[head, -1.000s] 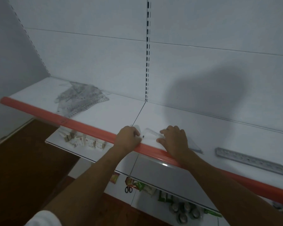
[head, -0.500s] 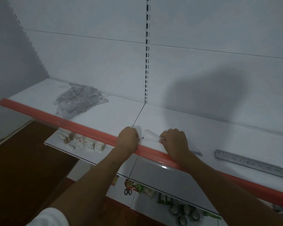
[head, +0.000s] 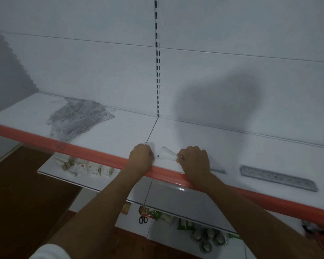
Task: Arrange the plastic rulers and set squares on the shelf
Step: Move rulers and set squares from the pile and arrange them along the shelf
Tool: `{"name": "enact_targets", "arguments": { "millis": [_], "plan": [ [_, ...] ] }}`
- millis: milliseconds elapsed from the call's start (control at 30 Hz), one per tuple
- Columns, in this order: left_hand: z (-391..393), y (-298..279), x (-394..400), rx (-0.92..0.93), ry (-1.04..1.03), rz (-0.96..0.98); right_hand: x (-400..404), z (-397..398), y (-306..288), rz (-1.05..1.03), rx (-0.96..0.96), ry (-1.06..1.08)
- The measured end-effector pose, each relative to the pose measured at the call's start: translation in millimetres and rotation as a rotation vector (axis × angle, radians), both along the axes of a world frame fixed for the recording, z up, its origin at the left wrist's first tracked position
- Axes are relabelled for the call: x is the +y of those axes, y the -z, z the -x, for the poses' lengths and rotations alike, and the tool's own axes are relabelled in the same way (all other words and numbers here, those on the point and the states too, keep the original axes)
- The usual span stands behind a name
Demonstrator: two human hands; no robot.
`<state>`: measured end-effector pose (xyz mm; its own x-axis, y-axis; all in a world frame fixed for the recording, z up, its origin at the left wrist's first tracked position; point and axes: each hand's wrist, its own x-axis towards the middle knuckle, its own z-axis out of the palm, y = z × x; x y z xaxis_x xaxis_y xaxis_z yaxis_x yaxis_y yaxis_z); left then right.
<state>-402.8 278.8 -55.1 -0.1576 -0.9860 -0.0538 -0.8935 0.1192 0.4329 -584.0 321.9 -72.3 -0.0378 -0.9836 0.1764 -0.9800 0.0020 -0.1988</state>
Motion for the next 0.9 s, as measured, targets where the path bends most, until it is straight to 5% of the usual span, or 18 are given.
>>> {"name": "enact_targets", "arguments": {
  "millis": [600,900],
  "plan": [
    [-7.4,-5.1,-4.0,0.081,0.014,-0.023,4.3,-13.8,1.7,0.040,0.175,0.004],
    [-5.7,-13.2,2.2,0.069,0.004,-0.058,32.3,39.1,-9.7,0.226,-0.006,0.092]
  ]
}}
